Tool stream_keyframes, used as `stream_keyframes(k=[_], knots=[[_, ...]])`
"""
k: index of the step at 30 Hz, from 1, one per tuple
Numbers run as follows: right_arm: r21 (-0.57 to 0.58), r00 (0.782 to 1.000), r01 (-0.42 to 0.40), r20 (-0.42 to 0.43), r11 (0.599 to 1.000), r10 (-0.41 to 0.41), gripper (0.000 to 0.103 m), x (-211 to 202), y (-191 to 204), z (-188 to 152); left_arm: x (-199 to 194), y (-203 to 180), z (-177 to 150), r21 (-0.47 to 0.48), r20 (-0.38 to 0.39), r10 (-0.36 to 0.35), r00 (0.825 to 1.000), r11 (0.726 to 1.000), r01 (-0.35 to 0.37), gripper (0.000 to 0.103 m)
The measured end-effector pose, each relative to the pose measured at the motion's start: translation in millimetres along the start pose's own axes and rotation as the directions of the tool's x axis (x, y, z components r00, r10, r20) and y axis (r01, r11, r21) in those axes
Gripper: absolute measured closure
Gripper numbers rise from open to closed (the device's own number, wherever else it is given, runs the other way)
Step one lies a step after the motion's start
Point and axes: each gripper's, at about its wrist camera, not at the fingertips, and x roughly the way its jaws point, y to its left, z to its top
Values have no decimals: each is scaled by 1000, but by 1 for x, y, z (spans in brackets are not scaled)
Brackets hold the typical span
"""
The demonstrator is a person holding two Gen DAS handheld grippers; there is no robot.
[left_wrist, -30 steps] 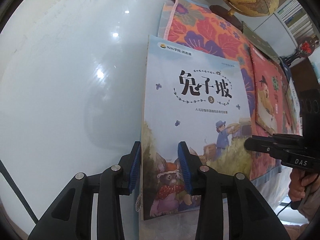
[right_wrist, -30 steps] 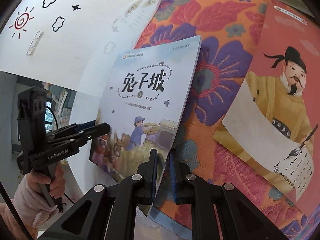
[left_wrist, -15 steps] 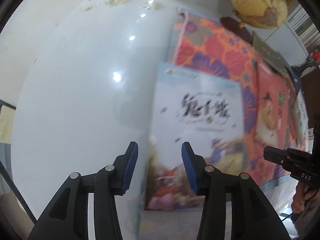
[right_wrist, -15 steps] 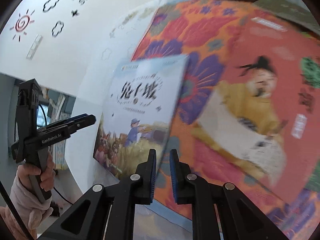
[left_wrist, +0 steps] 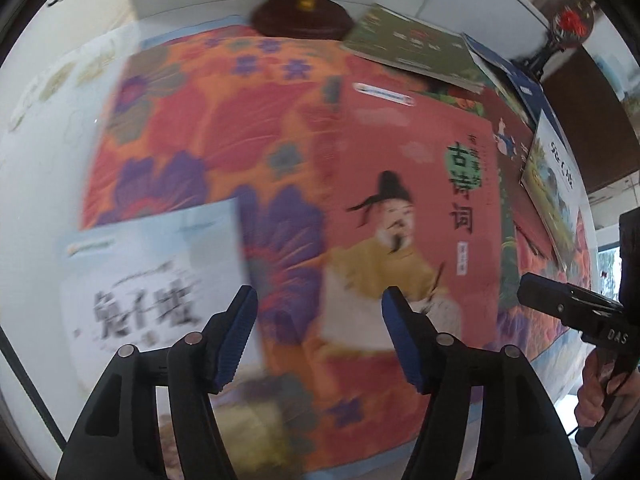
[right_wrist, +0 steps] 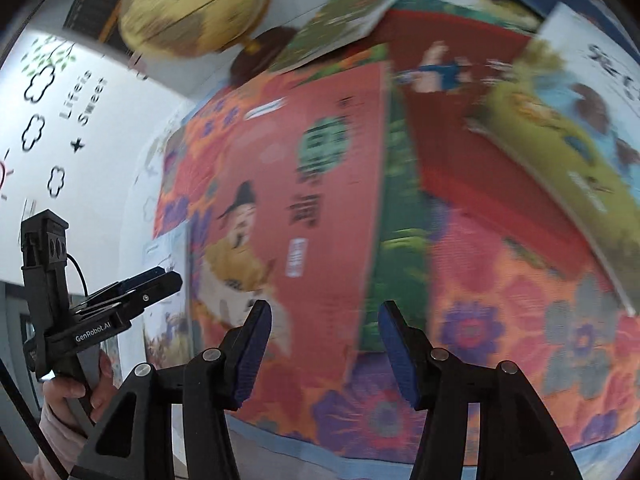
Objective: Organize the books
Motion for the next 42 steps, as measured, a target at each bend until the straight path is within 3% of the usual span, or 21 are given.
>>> stream_keyframes(k=[5,11,14,16,21,24,28,36,40,42], knots=[[34,1000,-17,-11,999,18,49,-6,-27,8,23,-5,13,-55,-41,70,997,996,-73,40],[-5,997,-54,-51,999,53,49,2,-28,13,35,-7,18,-144,-64,20,998,989,-29,38],[-17,996,-53,-69,998,51,49,11,-26,13,38,-23,14,-132,-73,9,997,991,-18,37],[-26,996,-59,-70,998,57,49,13,-26,13,39,-44,4,-80,-76,37,996,996,-43,36],[-10,989,-110,-101,994,109,49,12,-34,9,41,-77,-16,-21,-106,7,994,1000,-9,34],[-44,992,-83,-102,996,78,48,7,-34,5,41,-96,-28,20,-101,61,993,998,-59,33],[-109,993,-44,-113,993,32,47,-3,-36,-6,41,-107,-42,-16,-131,12,991,1000,-15,33],[-80,979,-56,-200,995,39,47,-31,-69,-53,36,-139,-86,-13,-204,-81,976,997,80,33],[-61,983,-39,-181,997,28,47,-45,-80,-65,30,-150,-105,2,-210,-96,973,995,99,33],[-80,986,7,-163,997,-20,47,-49,-82,-61,32,-151,-107,10,-220,-100,970,994,105,33]])
